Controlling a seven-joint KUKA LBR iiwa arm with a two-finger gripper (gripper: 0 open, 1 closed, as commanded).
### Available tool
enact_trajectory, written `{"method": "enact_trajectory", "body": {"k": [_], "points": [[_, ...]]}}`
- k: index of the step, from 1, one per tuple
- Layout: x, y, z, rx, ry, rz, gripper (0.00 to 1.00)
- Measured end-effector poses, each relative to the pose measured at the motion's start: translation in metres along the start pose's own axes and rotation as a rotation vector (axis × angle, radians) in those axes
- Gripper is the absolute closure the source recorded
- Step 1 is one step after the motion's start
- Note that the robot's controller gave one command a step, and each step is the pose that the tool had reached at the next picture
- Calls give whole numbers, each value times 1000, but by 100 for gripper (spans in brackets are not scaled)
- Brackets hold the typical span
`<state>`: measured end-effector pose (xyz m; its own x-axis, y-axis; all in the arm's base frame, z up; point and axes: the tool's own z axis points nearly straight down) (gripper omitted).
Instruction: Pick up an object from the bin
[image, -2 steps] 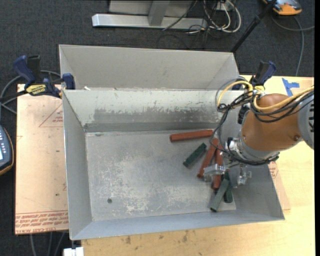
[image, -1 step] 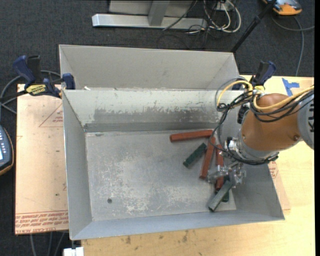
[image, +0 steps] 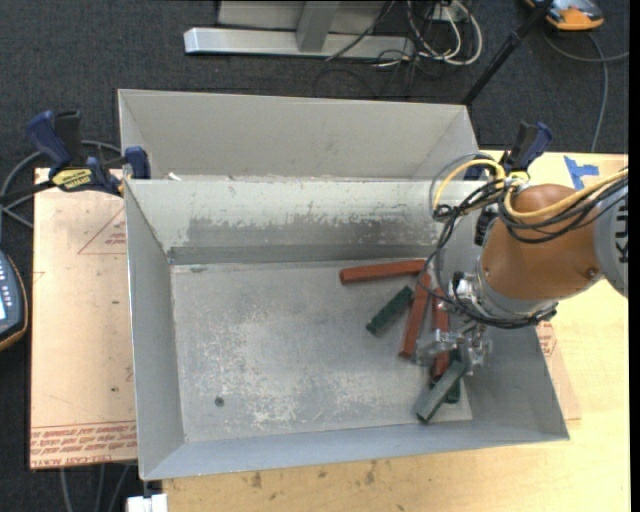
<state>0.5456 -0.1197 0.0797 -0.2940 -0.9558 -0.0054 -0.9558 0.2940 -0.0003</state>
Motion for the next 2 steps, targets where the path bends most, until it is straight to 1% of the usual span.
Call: {"method": "enact_trajectory", "body": {"k": [1, 2], "points": [[-2, -1, -37, 3, 2, 3, 100], [-3, -2, -94, 6, 2, 6, 100]]}}
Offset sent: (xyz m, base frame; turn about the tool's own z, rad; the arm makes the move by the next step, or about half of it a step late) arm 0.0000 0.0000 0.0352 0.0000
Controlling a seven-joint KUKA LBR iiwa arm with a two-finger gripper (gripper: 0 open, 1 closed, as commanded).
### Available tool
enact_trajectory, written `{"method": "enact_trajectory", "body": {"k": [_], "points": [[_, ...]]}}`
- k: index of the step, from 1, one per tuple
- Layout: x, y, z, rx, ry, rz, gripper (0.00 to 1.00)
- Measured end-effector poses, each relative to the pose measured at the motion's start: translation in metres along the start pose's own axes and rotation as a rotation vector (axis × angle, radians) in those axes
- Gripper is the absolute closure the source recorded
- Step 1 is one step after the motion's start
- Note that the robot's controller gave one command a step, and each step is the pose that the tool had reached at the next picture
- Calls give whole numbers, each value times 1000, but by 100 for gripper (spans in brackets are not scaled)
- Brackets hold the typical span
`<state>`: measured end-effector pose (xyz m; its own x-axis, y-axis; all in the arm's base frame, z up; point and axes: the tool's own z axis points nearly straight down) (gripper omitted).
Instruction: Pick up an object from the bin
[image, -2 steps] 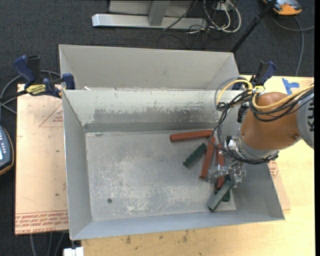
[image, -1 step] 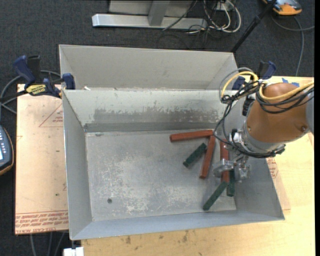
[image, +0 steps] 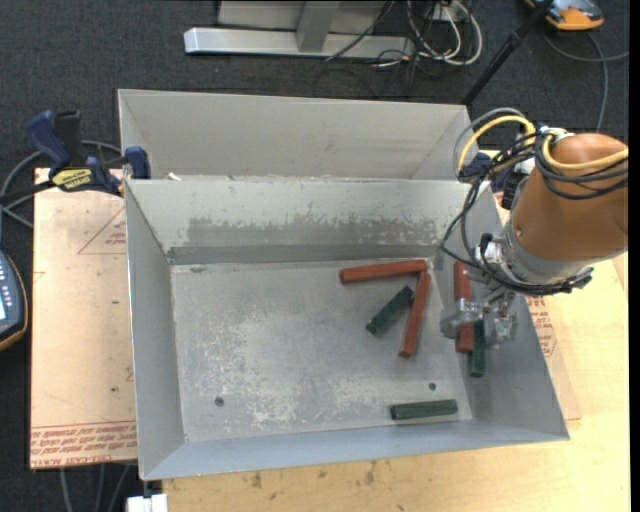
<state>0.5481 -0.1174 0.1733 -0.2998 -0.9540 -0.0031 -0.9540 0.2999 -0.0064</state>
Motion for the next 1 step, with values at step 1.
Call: {"method": "enact_trajectory", "body": {"k": [1], "points": [[-1, -1, -23, -2, 0, 3, 100]]}}
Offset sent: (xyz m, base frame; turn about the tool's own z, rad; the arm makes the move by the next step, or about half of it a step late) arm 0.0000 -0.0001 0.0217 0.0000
